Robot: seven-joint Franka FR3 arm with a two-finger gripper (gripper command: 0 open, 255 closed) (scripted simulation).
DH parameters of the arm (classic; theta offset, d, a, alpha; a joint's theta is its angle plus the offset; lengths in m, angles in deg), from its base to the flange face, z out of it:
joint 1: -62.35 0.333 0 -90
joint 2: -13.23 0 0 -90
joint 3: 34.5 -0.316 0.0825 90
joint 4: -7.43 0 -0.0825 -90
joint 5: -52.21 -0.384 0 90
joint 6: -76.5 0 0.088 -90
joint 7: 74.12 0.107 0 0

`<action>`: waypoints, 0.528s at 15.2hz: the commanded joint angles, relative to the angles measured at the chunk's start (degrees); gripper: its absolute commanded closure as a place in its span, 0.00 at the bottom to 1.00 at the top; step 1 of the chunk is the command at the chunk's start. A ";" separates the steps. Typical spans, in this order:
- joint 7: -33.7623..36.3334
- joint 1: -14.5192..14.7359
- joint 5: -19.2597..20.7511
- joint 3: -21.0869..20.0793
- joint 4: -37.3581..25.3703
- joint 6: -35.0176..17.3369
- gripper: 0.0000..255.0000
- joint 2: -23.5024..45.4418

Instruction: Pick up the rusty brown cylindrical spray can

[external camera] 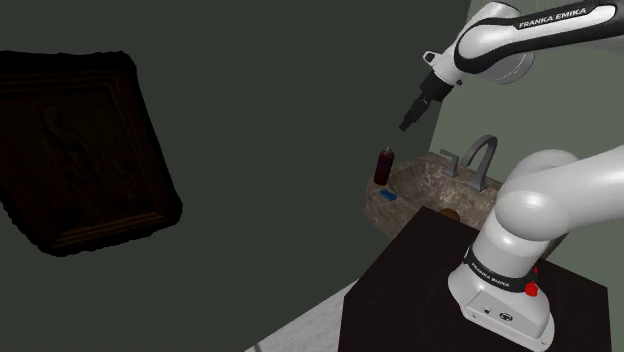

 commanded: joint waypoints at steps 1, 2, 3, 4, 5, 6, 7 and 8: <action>-5.13 1.27 0.13 5.61 0.21 -4.83 0.00 2.98; -7.51 2.24 -0.04 8.34 0.21 -6.92 0.00 4.28; -9.96 3.47 -0.36 11.21 0.07 -8.97 0.00 5.63; -12.49 5.00 -0.81 14.26 -0.22 -10.95 0.00 7.00; -15.10 6.84 -1.42 17.48 -0.65 -12.86 0.00 8.34; -17.77 9.02 -2.16 20.90 -1.22 -14.68 0.00 9.62; -20.48 11.54 -3.01 24.54 -1.93 -16.39 0.00 10.78; -23.22 14.39 -3.94 28.38 -2.78 -17.97 0.00 11.80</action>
